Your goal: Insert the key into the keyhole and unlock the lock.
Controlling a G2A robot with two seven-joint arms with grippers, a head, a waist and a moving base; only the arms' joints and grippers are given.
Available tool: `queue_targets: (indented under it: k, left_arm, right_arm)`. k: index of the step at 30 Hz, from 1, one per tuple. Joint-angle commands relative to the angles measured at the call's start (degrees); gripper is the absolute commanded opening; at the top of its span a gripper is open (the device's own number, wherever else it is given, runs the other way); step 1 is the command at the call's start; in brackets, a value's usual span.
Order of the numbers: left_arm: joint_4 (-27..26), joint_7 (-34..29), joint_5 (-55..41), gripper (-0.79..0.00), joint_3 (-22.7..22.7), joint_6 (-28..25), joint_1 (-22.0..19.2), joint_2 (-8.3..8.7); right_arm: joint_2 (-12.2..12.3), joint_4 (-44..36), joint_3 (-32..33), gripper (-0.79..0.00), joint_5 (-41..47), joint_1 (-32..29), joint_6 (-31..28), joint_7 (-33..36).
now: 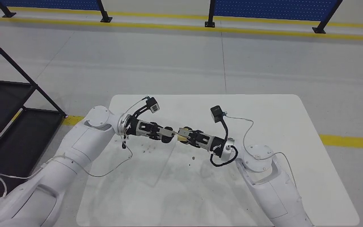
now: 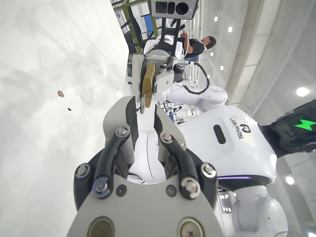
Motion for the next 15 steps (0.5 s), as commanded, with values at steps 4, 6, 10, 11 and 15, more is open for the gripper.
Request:
queue_targets:
  k: [4,6,10,11,15]
  left_arm:
    - [0.5,-0.1,-0.1,-0.613,-0.7,0.1,0.2,-0.38]
    - [0.6,-0.2,0.1,-0.625,-0.9,0.2,0.3,-0.55]
    - [0.8,-0.4,0.4,-0.68,-1.2,0.4,0.3,-0.91]
    - [1.0,-0.5,0.5,-0.699,-1.3,0.5,0.3,-0.99]
    - [1.2,-0.6,0.8,-0.73,-1.6,0.6,0.4,-1.29]
  right_arm:
    - [0.0,0.0,0.0,-0.785,0.0,0.0,0.0,0.0]
    - [0.0,0.0,0.0,-0.785,0.0,0.0,0.0,0.0]
    - [0.0,0.0,0.0,-0.785,0.0,0.0,0.0,0.0]
    - [0.0,0.0,0.0,-0.785,0.0,0.0,0.0,0.0]
    - [0.0,0.0,0.0,-0.785,0.0,0.0,0.0,0.0]
